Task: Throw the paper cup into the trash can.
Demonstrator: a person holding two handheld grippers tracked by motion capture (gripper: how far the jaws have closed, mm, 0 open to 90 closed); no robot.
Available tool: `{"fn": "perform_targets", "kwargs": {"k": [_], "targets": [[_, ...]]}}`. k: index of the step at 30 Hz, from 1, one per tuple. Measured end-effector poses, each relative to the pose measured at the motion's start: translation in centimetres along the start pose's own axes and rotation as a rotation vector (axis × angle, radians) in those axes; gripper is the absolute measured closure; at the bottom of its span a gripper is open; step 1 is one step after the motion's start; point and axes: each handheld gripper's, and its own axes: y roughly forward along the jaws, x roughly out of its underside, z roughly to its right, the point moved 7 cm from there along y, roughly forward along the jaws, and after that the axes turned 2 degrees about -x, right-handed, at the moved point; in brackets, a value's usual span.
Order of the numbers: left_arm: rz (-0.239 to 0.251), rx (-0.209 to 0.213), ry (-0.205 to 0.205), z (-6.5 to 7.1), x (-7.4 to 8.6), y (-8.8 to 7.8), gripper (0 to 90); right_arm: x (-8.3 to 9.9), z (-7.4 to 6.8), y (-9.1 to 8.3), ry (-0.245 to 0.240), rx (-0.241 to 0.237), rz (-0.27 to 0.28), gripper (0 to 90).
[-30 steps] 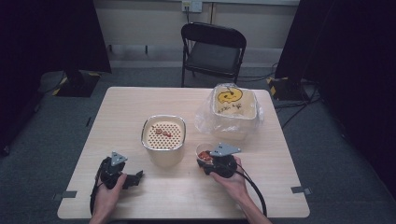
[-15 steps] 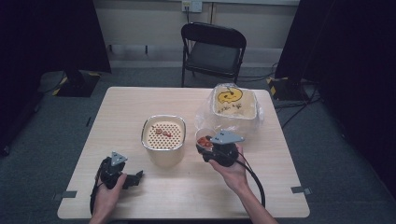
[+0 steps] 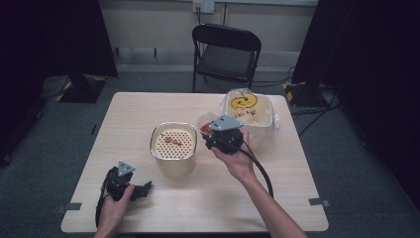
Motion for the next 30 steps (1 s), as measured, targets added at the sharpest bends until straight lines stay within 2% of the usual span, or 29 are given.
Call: {"fn": "perform_targets", "kwargs": {"k": [1,2,3,5,11,12,13,14,15,16,20,24,26,27,28,30], "targets": [[0.0,0.0,0.0,0.0,0.0,0.0,0.0,-0.7,0.2,0.5,-0.039,0.03,-0.01,50.0],[0.0,0.0,0.0,0.0,0.0,0.0,0.0,-1.0,0.2,0.7,-0.056,0.044,-0.016,50.0],[0.0,0.0,0.0,0.0,0.0,0.0,0.0,-1.0,0.2,0.7,-0.056,0.044,-0.016,50.0],[0.0,0.001,-0.001,0.0,0.0,0.0,0.0,-1.5,0.2,1.2,-0.089,0.062,-0.024,50.0],[0.0,-0.001,0.001,0.0,0.0,0.0,0.0,-2.7,-0.2,2.8,-0.219,0.131,-0.065,50.1],[0.0,0.001,0.0,0.0,0.0,0.0,0.0,-2.8,-0.3,3.0,-0.248,0.15,-0.077,50.2],[0.0,0.0,0.001,0.0,0.0,0.0,0.0,-2.8,-0.5,3.5,-0.301,0.186,-0.091,50.2],[0.0,0.0,0.001,0.0,0.0,0.0,0.0,-2.8,-0.5,3.5,-0.301,0.186,-0.091,50.2],[0.0,0.0,-0.001,0.0,0.0,0.0,0.0,-2.8,-0.8,4.0,-0.372,0.215,-0.108,50.2],[0.0,0.0,0.001,0.0,0.0,0.0,0.0,-2.8,-0.8,4.0,-0.372,0.215,-0.108,50.2],[0.0,0.0,0.001,0.0,0.0,0.0,0.0,-3.0,-1.1,4.5,-0.431,0.256,-0.125,50.2],[0.0,0.0,0.0,0.0,0.0,0.0,0.0,-3.1,-1.5,4.7,-0.561,0.335,-0.17,50.3],[0.0,0.0,0.0,0.0,0.0,0.0,0.0,-3.1,-1.6,4.8,-0.602,0.357,-0.17,50.4],[0.0,0.0,0.0,0.0,0.0,0.0,0.0,-3.1,-1.7,4.9,-0.647,0.381,-0.183,50.4],[0.0,0.0,0.001,0.0,0.0,0.0,0.0,-3.1,-1.7,4.9,-0.647,0.381,-0.183,50.4],[0.0,0.001,0.001,0.0,0.0,0.0,0.0,-3.1,-1.8,4.9,-0.689,0.407,-0.192,50.4]]}}
